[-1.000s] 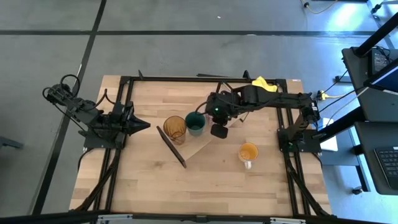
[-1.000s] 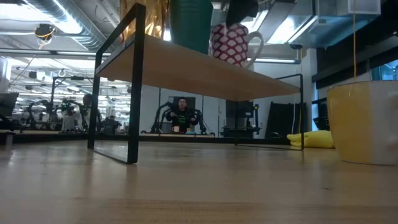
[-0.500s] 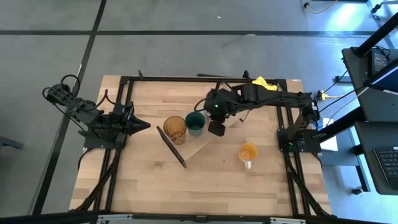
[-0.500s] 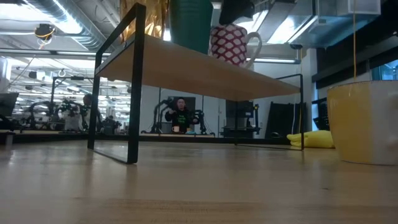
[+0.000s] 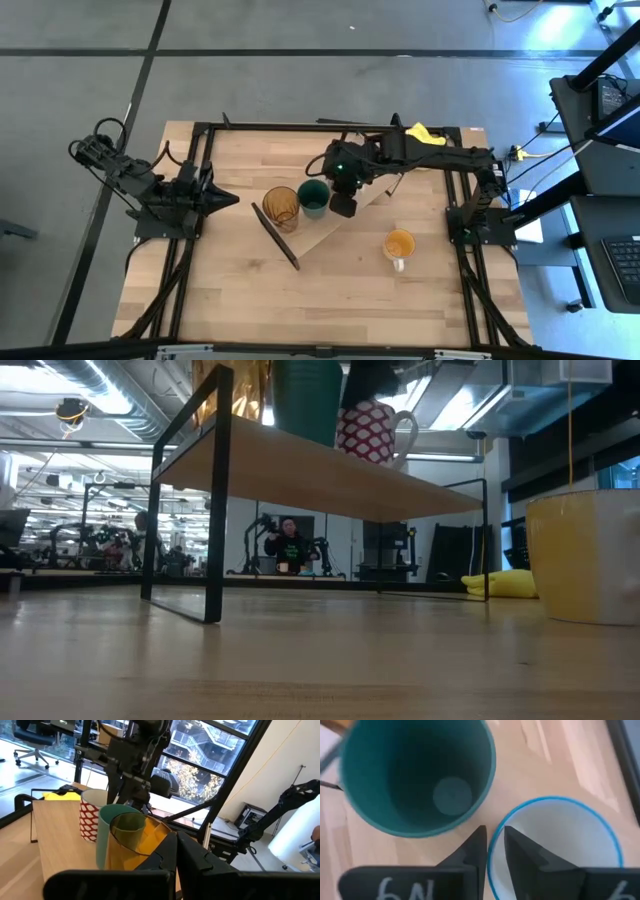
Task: Stack small to large cups/mugs on shelf
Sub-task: Adjust the red patterned mug on the shelf
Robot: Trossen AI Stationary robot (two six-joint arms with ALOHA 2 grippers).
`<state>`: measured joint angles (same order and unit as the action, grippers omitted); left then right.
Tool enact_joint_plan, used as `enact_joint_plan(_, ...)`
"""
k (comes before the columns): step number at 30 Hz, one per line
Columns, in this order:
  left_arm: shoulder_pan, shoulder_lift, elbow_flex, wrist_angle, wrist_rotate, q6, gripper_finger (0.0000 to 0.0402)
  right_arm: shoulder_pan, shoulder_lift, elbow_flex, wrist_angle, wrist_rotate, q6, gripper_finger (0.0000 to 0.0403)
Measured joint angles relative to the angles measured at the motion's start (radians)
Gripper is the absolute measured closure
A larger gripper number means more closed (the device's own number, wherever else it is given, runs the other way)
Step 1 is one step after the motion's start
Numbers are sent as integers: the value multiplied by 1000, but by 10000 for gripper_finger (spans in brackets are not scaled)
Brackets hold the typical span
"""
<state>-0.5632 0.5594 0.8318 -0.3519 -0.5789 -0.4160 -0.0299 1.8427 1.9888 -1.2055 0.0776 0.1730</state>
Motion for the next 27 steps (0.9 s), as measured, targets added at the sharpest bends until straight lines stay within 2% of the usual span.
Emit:
enact_joint_plan(9,0,-22,0,-19,0,1,401,0,-6,121,-20,4,-11,334)
enact_joint_plan(15,0,-26,0,-24,0,8,401,-28,-7,135,-147,243,-25,334)
enact_joint_plan(19,0,-26,0,-29,0,8,401,-94,-6,119,-162,220,-11,344)
enact_joint_plan(23,-1,-26,0,-32,0,8,401,-165,-6,116,-144,207,13,381)
enact_joint_plan(27,-1,-26,0,-32,0,8,401,-231,-6,116,-159,142,14,395)
